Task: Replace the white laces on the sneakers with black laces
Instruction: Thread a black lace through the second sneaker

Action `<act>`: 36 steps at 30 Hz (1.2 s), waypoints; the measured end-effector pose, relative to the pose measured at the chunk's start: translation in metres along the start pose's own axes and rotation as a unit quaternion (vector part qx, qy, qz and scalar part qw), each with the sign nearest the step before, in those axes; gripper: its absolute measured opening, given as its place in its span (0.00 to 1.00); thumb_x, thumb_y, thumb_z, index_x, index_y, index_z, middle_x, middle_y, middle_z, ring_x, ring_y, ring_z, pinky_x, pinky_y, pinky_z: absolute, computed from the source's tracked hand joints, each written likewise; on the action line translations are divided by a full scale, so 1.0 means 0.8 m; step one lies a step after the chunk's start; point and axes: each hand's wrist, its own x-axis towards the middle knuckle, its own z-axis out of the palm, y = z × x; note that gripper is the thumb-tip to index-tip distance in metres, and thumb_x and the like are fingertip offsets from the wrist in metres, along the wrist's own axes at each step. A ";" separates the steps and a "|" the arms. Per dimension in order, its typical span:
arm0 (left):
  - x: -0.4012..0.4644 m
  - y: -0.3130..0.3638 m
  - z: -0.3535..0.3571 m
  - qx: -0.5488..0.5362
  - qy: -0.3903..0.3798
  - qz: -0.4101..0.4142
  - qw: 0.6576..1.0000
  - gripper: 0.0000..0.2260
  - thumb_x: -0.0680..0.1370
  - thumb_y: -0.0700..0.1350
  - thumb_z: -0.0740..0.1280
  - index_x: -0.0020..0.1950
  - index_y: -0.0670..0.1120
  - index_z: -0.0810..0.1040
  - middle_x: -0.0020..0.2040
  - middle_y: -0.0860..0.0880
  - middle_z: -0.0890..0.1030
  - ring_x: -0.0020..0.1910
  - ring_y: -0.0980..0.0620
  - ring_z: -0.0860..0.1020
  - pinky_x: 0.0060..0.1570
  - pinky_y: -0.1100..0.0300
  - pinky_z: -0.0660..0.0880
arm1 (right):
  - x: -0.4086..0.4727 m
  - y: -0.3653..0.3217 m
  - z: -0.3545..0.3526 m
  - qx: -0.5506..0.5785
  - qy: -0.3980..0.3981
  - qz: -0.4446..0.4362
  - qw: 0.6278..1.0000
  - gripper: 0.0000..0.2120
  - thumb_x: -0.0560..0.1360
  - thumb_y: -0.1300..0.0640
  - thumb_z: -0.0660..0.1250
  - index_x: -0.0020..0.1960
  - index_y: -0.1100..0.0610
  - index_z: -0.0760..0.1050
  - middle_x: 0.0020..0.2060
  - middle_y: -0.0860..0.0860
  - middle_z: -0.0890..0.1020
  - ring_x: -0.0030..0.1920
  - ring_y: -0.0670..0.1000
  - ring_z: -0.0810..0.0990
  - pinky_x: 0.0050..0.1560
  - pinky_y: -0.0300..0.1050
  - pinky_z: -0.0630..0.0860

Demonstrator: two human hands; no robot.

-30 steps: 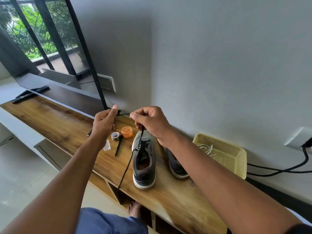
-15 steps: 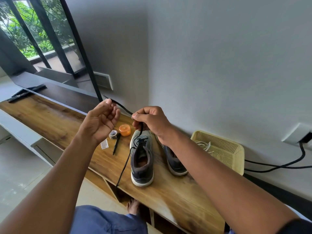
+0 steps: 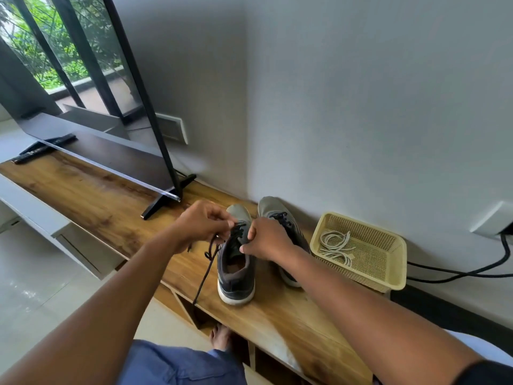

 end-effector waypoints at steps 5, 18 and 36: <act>0.014 -0.018 0.021 0.116 -0.037 -0.005 0.993 0.02 0.79 0.41 0.74 0.49 0.42 0.85 0.40 0.44 0.87 0.39 0.51 0.86 0.40 0.63 0.81 | -0.005 0.015 0.030 0.037 0.082 -0.056 0.994 0.09 0.72 0.52 0.77 0.49 0.53 0.82 0.41 0.49 0.85 0.43 0.49 0.83 0.45 0.45 0.80; 0.011 -0.013 0.042 0.284 0.004 0.013 0.959 0.05 0.78 0.48 0.76 0.44 0.55 0.84 0.43 0.53 0.85 0.41 0.56 0.85 0.41 0.63 0.83 | -0.001 0.025 0.038 0.153 0.116 -0.030 0.981 0.07 0.75 0.61 0.73 0.50 0.52 0.86 0.46 0.47 0.87 0.46 0.46 0.83 0.49 0.38 0.76; 0.016 -0.031 0.053 0.309 0.046 0.047 0.949 0.02 0.79 0.48 0.74 0.47 0.54 0.85 0.46 0.55 0.81 0.42 0.59 0.80 0.33 0.69 0.72 | 0.015 0.034 0.032 0.497 0.008 0.232 0.836 0.11 0.77 0.71 0.66 0.50 0.62 0.86 0.42 0.58 0.86 0.43 0.57 0.86 0.45 0.56 0.86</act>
